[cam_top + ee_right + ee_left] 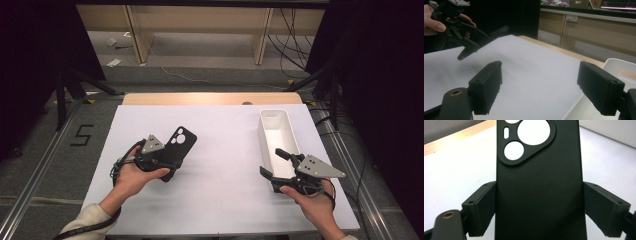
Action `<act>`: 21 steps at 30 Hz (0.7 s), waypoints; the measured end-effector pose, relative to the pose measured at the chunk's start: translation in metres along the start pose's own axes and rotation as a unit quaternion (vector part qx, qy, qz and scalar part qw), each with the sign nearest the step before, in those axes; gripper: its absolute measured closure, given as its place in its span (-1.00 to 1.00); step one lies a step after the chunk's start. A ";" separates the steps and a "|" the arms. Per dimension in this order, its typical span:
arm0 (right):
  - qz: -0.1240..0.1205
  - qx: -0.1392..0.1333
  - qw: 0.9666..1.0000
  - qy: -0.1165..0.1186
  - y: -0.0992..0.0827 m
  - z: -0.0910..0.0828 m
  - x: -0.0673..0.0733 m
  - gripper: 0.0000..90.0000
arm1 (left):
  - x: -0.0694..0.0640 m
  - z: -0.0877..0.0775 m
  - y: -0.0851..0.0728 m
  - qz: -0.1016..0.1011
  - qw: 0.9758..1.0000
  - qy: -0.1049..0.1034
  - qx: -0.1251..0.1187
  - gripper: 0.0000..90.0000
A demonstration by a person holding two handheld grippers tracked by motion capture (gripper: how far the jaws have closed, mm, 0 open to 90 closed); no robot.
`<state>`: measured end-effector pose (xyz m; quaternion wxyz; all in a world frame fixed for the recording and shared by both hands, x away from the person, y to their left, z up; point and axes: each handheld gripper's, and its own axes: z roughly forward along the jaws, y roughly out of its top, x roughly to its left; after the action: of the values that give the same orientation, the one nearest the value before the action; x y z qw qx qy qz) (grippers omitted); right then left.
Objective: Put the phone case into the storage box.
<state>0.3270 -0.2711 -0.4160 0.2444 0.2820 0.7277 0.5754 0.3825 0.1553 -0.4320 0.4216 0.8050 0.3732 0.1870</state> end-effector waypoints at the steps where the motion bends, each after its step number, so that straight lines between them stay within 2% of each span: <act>1: 0.000 0.000 1.000 0.000 0.000 0.001 0.000 -0.53 | -0.001 0.000 0.000 0.000 1.000 0.000 -0.002 -0.66; 21: -0.002 -0.002 1.000 0.005 0.008 0.020 0.009 -0.53 | -0.014 0.000 0.005 0.008 1.000 -0.006 -0.015 -0.66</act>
<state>0.3351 -0.2490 -0.4131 0.2421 0.2771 0.7282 0.5782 0.3756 0.1430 -0.4281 0.4342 0.8028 0.3615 0.1907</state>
